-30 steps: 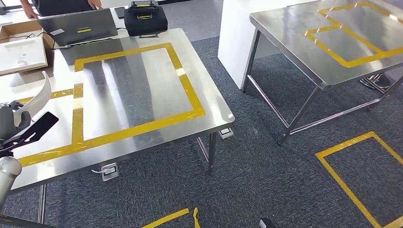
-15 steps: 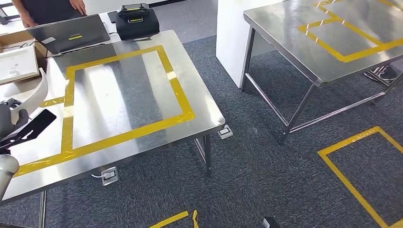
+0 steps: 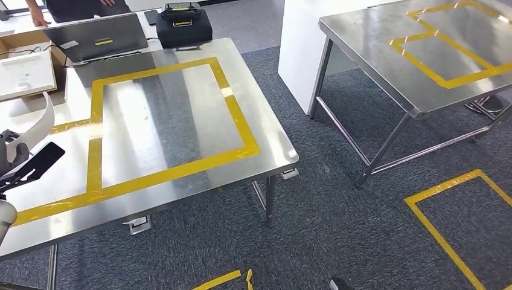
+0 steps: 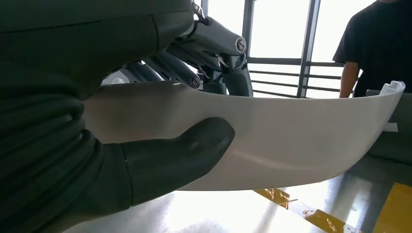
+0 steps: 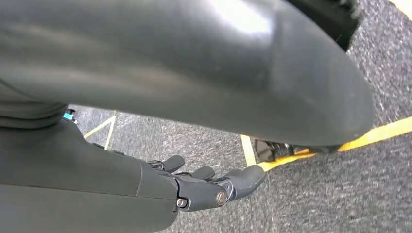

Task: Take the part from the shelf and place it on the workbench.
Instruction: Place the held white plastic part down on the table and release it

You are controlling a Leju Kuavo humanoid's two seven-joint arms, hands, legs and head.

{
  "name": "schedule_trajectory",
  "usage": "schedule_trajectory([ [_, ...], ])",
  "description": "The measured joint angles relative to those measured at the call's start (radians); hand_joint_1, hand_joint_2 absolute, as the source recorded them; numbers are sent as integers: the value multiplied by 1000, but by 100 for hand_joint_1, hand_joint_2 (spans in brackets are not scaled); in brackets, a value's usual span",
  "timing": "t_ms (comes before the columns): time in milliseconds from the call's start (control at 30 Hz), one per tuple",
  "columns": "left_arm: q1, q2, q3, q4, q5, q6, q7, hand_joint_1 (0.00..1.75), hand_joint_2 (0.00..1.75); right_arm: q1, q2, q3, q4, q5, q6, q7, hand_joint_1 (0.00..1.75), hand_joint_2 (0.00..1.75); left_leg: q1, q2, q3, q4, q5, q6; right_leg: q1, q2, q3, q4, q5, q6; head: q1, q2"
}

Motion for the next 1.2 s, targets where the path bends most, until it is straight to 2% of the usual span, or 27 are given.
schedule_trajectory([
  [33,5,0,0,1,2,-5,-5,175,175,1,0,0,0,1,0,0,0,0,0,0,1,1,-2,0,-1,0,-22,32,-1,2,0,0],
  [67,9,0,0,1,5,-9,-11,131,175,1,-1,0,0,1,0,-1,0,0,1,0,4,2,-5,-2,-3,0,-23,22,20,2,0,0],
  [100,13,0,0,1,7,-10,-15,87,175,2,-1,0,0,2,0,-2,0,0,3,-1,6,5,-9,-5,-4,0,-3,-29,57,3,0,0],
  [133,16,1,0,1,8,-7,-16,44,175,2,-2,0,0,2,0,-3,0,0,4,-2,9,8,-13,-10,-6,0,28,-103,95,3,1,0],
  [167,17,2,0,1,9,-2,-16,0,175,1,-2,0,0,2,0,-4,0,0,4,-2,10,11,-18,-15,-5,1,58,-168,121,2,1,0],
  [200,18,4,0,0,10,4,-16,0,175,1,-2,0,0,2,0,-5,0,0,3,-3,10,13,-21,-21,-5,2,81,-215,136,-1,1,0],
  [233,19,5,0,0,11,11,-17,0,175,1,-2,0,0,2,0,-5,0,0,1,-4,10,15,-24,-23,-5,2,91,-236,139,-3,1,0],
  [333,22,6,0,0,14,20,-21,0,175,2,-2,0,0,2,-1,-6,0,0,-2,-5,10,15,-25,-16,-6,3,94,-240,140,-5,0,0],
  [400,22,7,0,0,15,20,-22,0,175,2,-2,0,0,2,-1,-6,0,0,-2,-5,11,15,-24,-16,-5,4,94,-240,140,-5,0,0],
  [467,23,9,0,0,18,19,-25,0,87,2,-2,0,0,2,-1,-6,0,0,-2,-5,13,11,-23,-17,-5,5,94,-240,139,-6,0,0],
  [533,23,13,0,-1,16,25,-28,0,0,1,-2,0,0,3,0,-5,0,0,-2,-4,19,2,-20,-26,-4,6,94,-240,138,-13,0,0],
  [600,22,16,0,-2,18,35,-32,0,0,2,-2,0,0,4,0,-5,0,0,-2,-3,23,-6,-17,-34,-3,6,94,-240,137,-20,0,0],
  [767,7,23,1,-6,22,50,-37,0,0,1,-2,0,0,5,1,-10,0,0,-1,-3,24,-9,-15,-43,-2,6,94,-239,137,-24,0,0],
  [1033,-40,46,2,-20,27,89,-57,0,0,1,0,0,0,6,13,-12,0,0,-1,-3,23,-6,-15,-44,-2,6,96,-240,138,-25,1,0],
  [1200,-93,63,14,-37,72,147,-104,0,0,0,8,-1,0,6,14,-18,0,0,-4,-3,21,3,-21,-35,-5,5,98,-241,140,-20,0,0],
])
